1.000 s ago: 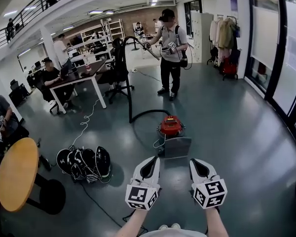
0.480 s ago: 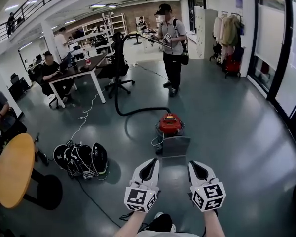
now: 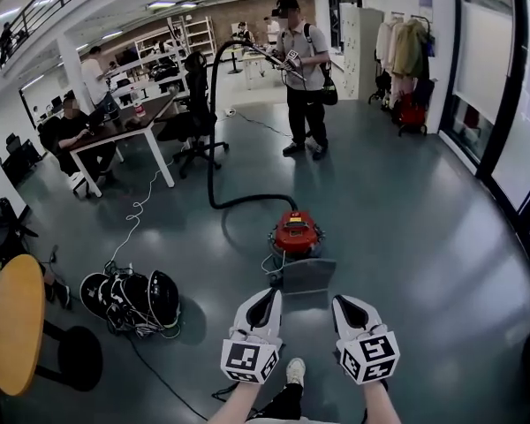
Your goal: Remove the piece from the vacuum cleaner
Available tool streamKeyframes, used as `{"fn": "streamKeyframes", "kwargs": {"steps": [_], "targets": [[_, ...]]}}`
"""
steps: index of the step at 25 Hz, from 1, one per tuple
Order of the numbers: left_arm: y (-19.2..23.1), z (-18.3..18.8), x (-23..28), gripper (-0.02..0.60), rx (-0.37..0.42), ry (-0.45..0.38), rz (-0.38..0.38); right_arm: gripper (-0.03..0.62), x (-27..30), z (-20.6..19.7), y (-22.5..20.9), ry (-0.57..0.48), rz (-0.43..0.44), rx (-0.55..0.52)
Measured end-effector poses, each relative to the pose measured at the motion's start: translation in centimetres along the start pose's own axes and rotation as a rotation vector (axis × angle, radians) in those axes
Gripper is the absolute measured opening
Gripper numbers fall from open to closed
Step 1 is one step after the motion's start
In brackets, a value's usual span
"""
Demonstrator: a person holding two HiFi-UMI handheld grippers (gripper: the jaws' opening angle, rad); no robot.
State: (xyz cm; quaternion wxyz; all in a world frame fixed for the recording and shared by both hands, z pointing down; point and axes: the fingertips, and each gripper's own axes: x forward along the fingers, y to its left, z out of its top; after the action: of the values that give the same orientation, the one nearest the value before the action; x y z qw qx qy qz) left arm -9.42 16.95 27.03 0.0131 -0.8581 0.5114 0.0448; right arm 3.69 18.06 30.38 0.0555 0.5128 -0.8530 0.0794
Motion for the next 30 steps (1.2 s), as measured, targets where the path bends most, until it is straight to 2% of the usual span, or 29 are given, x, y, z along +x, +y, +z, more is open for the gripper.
{"fn": "streamKeyframes", "kwargs": {"steps": [7, 12, 21, 30], "targets": [[6.4, -0.6, 9.2, 0.000, 0.012, -0.013, 0.005, 0.026, 10.2, 2.5, -5.0, 0.005, -0.014, -0.004], [9.8, -1.2, 14.7, 0.000, 0.004, -0.006, -0.006, 0.026, 15.4, 3.5, -7.8, 0.017, -0.036, -0.013], [13.5, -5.5, 22.0, 0.000, -0.045, 0.065, -0.004, 0.028, 23.4, 2.0, -12.2, 0.100, -0.040, -0.010], [15.2, -7.8, 31.5, 0.000, -0.024, 0.121, 0.010, 0.027, 31.9, 2.0, -19.2, 0.134, 0.008, 0.013]]}}
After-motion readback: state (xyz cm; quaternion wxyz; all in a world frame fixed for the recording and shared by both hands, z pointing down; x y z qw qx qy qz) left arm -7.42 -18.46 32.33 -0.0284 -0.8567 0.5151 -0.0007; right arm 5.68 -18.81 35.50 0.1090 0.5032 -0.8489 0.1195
